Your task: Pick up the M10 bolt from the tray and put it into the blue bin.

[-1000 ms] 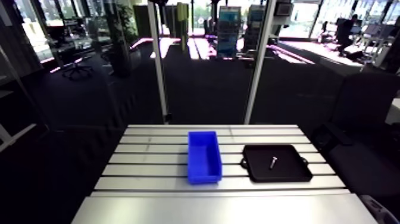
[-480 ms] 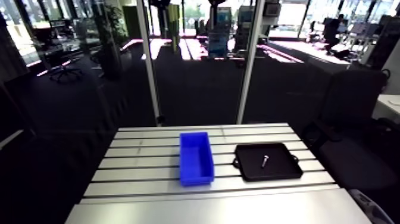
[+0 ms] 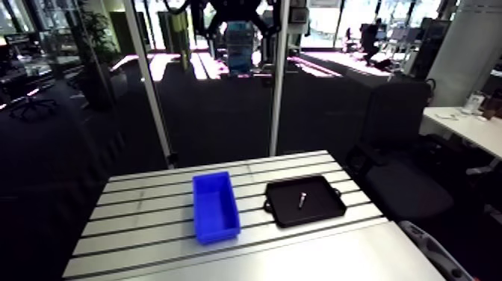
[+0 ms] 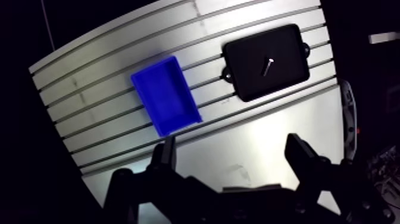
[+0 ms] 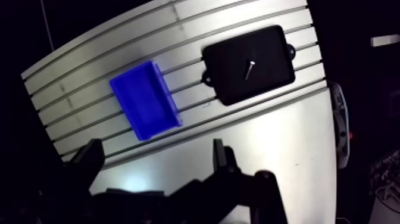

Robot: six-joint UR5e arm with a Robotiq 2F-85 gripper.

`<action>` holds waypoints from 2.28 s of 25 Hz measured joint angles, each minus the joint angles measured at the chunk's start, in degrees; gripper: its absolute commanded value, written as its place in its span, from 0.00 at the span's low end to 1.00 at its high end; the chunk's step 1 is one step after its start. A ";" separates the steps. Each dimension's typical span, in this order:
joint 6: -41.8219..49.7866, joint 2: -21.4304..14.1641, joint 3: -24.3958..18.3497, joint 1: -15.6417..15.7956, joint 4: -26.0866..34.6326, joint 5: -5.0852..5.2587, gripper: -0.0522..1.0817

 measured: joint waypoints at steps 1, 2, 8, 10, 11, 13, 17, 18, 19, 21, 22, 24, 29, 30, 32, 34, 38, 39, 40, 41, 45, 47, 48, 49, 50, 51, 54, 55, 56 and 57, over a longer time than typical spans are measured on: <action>0.13 -0.11 0.92 -0.77 -0.84 0.02 0.05; 0.24 -0.20 1.81 -1.57 -1.53 0.02 0.05; 0.08 -0.52 5.88 -5.00 -3.95 -0.01 0.05; -0.13 -0.77 7.43 -5.77 -5.51 -0.02 0.05; -0.22 -0.89 8.16 -6.04 -6.16 -0.06 0.05; -0.32 -1.08 9.38 -6.45 -7.11 -0.12 0.06; -0.42 -1.22 11.58 -7.43 -8.82 -0.16 0.06; -0.47 -1.24 12.32 -7.70 -9.86 -0.15 0.06; -0.50 -1.25 13.08 -7.90 -11.05 -0.10 0.06; -0.53 -1.27 14.41 -8.16 -13.03 -0.01 0.06; -0.54 -1.27 15.04 -8.27 -13.78 0.00 0.06; -0.52 -1.28 16.25 -8.63 -15.07 0.00 0.06; -0.46 -1.28 19.13 -9.78 -17.82 0.19 0.06; -0.46 -1.28 19.71 -10.06 -18.45 0.23 0.06; -0.43 -1.27 20.99 -10.73 -19.86 0.31 0.06; -0.41 -1.26 22.35 -11.48 -21.46 0.39 0.06; -0.39 -1.06 25.18 -13.19 -24.94 0.89 0.06; -0.41 -0.93 25.94 -13.63 -25.85 1.20 0.06; -0.44 -0.80 26.67 -14.08 -26.75 1.56 0.06; -0.49 -0.59 27.42 -14.59 -27.62 2.01 0.06; -1.52 1.07 29.26 -16.00 -29.54 3.88 0.06; -2.16 2.01 29.70 -16.48 -29.92 4.56 0.06; -2.44 2.54 29.84 -16.72 -30.05 4.79 0.06; -2.73 3.09 29.94 -16.93 -30.16 4.98 0.06; -3.04 3.55 30.01 -17.10 -30.22 5.09 0.06; -3.38 4.07 30.07 -17.23 -30.28 5.14 0.06; -4.29 5.24 30.29 -17.46 -30.49 5.18 0.06; -4.52 5.60 30.38 -17.50 -30.70 5.18 0.06; -4.73 5.97 30.50 -17.52 -31.10 5.16 0.06; -4.95 6.35 30.64 -17.53 -31.69 5.11 0.06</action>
